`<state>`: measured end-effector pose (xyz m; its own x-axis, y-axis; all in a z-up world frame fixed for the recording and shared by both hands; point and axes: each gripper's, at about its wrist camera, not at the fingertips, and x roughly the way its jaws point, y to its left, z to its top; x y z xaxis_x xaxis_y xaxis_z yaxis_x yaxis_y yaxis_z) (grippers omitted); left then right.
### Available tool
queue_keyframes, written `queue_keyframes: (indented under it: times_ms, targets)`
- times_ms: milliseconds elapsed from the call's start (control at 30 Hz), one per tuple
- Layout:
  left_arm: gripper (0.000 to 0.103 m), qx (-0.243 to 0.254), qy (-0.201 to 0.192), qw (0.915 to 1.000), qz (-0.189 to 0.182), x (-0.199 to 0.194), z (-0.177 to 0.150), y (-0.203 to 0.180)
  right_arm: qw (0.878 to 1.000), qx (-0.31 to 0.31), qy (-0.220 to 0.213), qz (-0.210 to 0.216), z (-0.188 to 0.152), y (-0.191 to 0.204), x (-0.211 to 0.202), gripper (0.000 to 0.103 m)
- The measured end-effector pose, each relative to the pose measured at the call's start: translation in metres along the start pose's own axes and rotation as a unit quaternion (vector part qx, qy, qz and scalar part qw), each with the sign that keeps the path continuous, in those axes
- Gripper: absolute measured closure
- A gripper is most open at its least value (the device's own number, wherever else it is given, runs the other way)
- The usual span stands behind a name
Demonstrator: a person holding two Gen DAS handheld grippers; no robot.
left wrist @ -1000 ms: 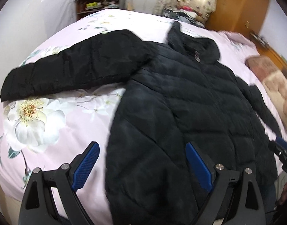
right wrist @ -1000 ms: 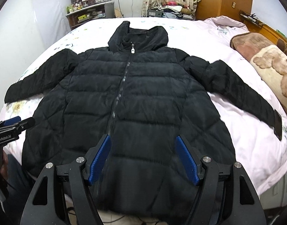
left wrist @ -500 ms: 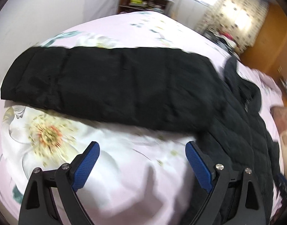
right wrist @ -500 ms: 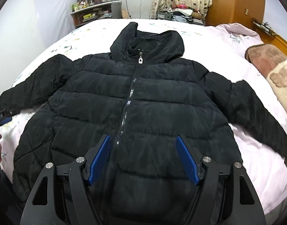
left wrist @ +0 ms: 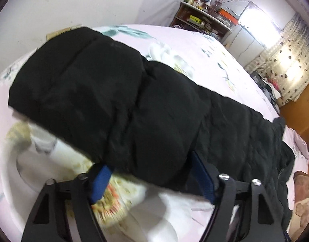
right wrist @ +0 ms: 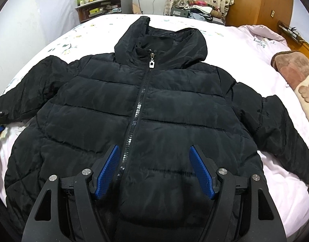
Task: Fold large clothes
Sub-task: 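Grasp the jacket sleeve cuff with the left tool and lift it, then lay the held sleeve across the jacket body and open the left tool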
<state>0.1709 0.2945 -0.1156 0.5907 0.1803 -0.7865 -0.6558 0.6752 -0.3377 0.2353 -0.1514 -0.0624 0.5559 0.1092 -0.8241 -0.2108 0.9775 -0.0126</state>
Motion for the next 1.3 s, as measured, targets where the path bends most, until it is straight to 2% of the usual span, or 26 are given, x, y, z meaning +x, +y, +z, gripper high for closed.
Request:
queue_keyframes:
  times_ms: [33,100,200,333,467,633,733,900,1033,1167,1300]
  targets:
    - [0.041,0.006,-0.003,1.0,0.003,0.002,0.003,0.0,1.0,0.005,0.001,0.002,0.001,-0.002,0.003,0.032]
    - [0.067,0.02,-0.003,0.9998,0.004,0.006,0.007,-0.006,1.0,0.01,0.005,0.002,0.001,-0.007,0.008,0.032]
    - [0.084,0.034,-0.014,0.9993,0.003,-0.005,0.012,-0.016,1.0,0.02,0.011,0.011,0.0,-0.013,0.013,0.032]
    - [0.087,0.056,-0.042,0.9971,-0.029,-0.04,0.026,-0.038,0.999,0.035,0.013,0.022,-0.003,-0.023,0.011,0.032]
    - [0.088,0.097,-0.077,0.9893,-0.078,-0.089,0.041,-0.078,0.999,0.039,0.003,0.023,-0.004,-0.028,0.001,0.032]
    - [0.088,0.156,-0.1,0.9696,-0.16,-0.142,0.05,-0.149,0.999,0.037,-0.008,0.017,-0.006,-0.039,-0.015,0.032]
    - [0.088,0.197,-0.096,0.9523,-0.212,-0.162,0.043,-0.197,0.999,0.036,-0.015,0.007,-0.008,-0.048,-0.027,0.032]
    - [0.088,0.25,-0.054,0.9223,-0.289,-0.167,0.016,-0.278,0.998,0.056,-0.025,-0.004,-0.014,-0.073,-0.042,0.032]
    - [0.088,0.287,-0.005,0.903,-0.32,-0.15,-0.027,-0.329,0.996,0.081,-0.033,-0.014,-0.023,-0.096,-0.051,0.032]
    - [0.088,0.325,0.034,0.8883,-0.323,-0.12,-0.071,-0.366,0.994,0.106,-0.023,-0.028,-0.033,-0.117,-0.052,0.032]
    - [0.085,0.348,0.078,0.8817,-0.309,-0.079,-0.111,-0.387,0.988,0.149,-0.019,-0.027,-0.045,-0.141,-0.049,0.032]
